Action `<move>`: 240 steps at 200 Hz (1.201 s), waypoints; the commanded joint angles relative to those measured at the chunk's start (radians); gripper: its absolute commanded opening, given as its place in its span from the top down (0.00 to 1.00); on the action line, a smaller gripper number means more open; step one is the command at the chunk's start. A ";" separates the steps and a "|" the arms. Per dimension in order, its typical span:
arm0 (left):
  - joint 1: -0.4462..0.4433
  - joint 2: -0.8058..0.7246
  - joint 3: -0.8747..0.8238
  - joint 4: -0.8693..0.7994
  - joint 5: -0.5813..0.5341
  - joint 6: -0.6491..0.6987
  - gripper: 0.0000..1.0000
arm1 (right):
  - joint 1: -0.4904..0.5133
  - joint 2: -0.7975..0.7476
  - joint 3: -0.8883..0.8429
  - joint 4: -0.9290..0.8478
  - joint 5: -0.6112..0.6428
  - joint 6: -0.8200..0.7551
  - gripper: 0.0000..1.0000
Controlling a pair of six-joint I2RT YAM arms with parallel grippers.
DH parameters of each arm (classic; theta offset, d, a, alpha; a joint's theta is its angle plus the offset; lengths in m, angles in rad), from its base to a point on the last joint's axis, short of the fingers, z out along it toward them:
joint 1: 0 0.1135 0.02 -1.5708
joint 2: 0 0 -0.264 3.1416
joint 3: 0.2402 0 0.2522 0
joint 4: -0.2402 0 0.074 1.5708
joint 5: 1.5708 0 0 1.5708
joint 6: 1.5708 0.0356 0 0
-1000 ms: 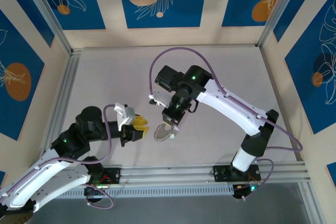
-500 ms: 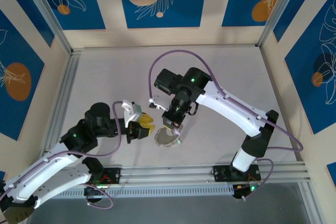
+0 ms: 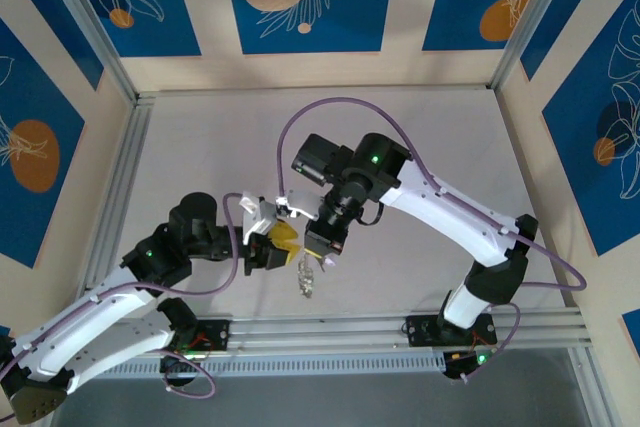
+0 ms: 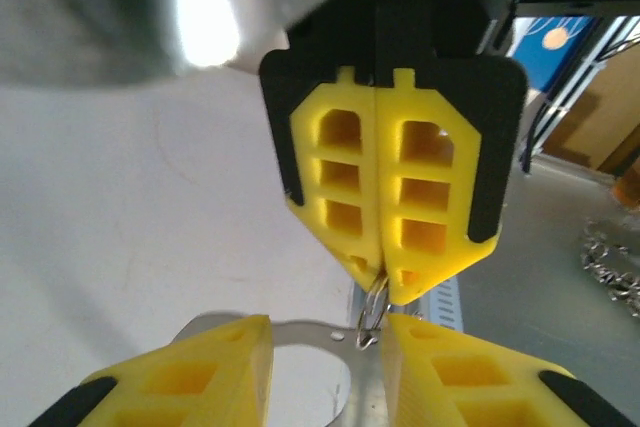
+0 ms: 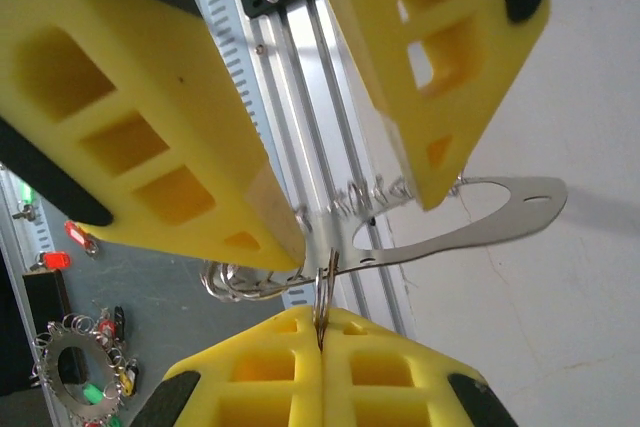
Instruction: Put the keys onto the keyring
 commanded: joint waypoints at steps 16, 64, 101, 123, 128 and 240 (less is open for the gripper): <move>-0.003 0.014 0.037 0.030 0.084 0.008 0.67 | 0.011 -0.015 0.033 0.015 -0.063 -0.033 1.00; -0.003 0.033 0.032 0.056 0.100 0.000 0.70 | 0.015 -0.024 0.031 0.032 -0.083 -0.049 1.00; -0.003 0.033 0.033 0.062 0.099 0.000 0.70 | 0.020 -0.040 0.025 0.050 -0.114 -0.062 1.00; -0.003 0.009 0.025 0.070 0.094 -0.001 0.70 | 0.018 -0.058 0.003 0.073 -0.107 -0.058 1.00; -0.003 0.005 0.023 0.073 0.094 -0.003 0.70 | 0.015 -0.063 -0.002 0.079 -0.104 -0.056 1.00; -0.003 -0.033 0.014 0.112 0.121 -0.027 0.74 | 0.020 -0.149 -0.077 0.171 -0.149 -0.062 1.00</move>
